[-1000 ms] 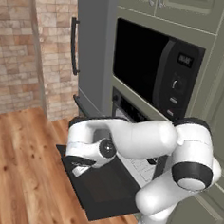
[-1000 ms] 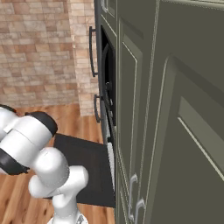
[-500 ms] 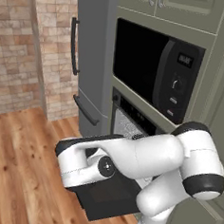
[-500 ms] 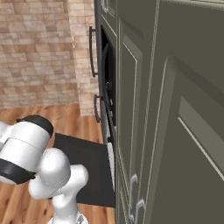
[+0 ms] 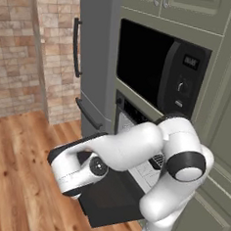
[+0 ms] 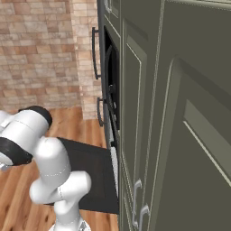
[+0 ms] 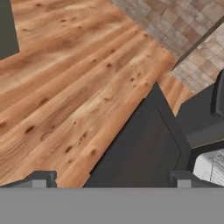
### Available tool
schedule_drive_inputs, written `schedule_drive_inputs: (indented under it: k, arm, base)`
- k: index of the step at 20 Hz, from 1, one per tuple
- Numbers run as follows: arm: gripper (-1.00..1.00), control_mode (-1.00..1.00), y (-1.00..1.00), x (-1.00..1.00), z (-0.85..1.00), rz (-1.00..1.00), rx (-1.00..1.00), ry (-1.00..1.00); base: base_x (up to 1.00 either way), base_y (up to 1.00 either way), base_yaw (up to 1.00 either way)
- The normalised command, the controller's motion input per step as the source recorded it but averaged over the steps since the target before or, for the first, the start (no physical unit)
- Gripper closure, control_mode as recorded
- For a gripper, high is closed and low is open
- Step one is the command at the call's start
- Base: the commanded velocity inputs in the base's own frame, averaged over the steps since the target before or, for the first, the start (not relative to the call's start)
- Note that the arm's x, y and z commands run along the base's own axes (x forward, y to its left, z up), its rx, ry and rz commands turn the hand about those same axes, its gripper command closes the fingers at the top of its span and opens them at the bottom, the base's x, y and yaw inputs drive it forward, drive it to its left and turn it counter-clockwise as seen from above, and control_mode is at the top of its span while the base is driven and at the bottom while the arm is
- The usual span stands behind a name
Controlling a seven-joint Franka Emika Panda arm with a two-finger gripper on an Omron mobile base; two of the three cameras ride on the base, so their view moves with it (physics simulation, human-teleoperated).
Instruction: Take the baked cake out of the oven and place it on the plate for cooling. Then close the oven door.
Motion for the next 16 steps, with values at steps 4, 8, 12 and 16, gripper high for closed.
schedule_drive_inputs:
  k: [4,8,12,16]
  arm:
    - [-1.00,-1.00,0.83,0.00,0.02,-0.37,-0.57,-0.08]
    - [-1.00,-1.00,0.78,-0.04,0.17,-0.39,-0.53,-0.21]
    - [-1.00,-1.00,0.84,-0.17,0.24,-0.35,-0.53,-0.31]
    - [-1.00,-1.00,0.91,-0.17,0.06,-0.33,-0.53,-0.30]
  base:
    - [0.00,0.00,0.00]
    - [0.00,0.00,0.00]
    - [0.00,0.00,0.00]
    - [0.00,0.00,0.00]
